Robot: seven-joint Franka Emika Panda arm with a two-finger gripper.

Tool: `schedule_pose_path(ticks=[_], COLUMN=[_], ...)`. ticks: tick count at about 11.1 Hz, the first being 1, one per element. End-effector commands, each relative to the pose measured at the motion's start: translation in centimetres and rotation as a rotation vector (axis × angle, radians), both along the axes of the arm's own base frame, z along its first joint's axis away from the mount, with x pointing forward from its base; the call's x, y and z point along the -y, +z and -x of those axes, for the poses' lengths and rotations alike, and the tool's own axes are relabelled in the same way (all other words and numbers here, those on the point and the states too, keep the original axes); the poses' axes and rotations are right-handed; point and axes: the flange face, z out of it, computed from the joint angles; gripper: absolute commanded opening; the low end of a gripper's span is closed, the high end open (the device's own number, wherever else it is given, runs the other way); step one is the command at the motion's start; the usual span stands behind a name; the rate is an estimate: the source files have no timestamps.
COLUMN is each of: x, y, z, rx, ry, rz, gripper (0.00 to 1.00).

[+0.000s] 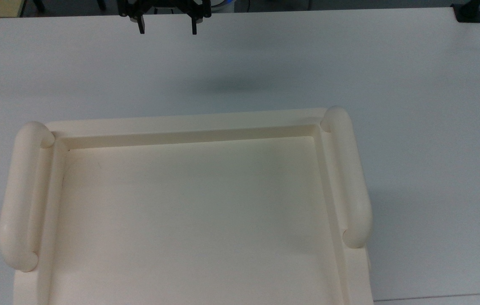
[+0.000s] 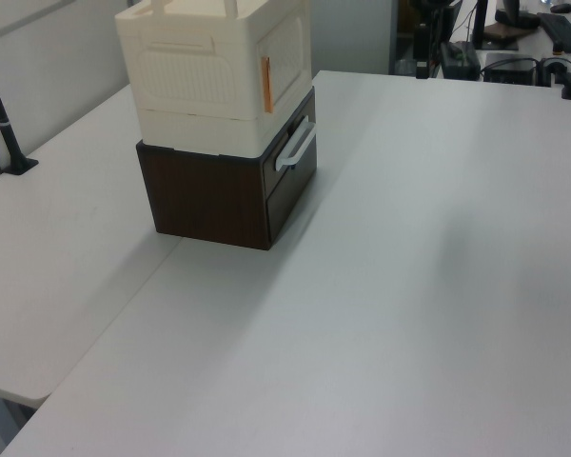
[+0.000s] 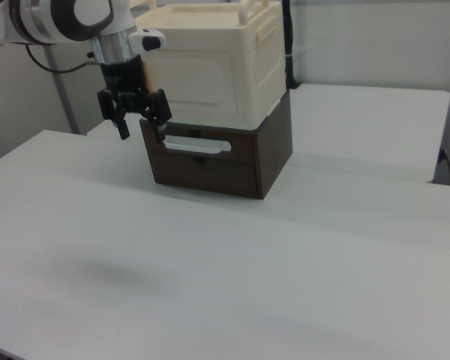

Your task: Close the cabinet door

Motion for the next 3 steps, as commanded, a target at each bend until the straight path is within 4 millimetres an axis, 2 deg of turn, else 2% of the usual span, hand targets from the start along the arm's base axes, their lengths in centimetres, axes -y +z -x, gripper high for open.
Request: schedule_pose_path(ticks=[1,3], x=[0.14,0.23], y=[0.18,0.25], z=[0.82,0.82], rx=[-0.002,-0.001], ry=[-0.021,-0.024], rz=[0.005,0.005], gripper=[1.0,1.0])
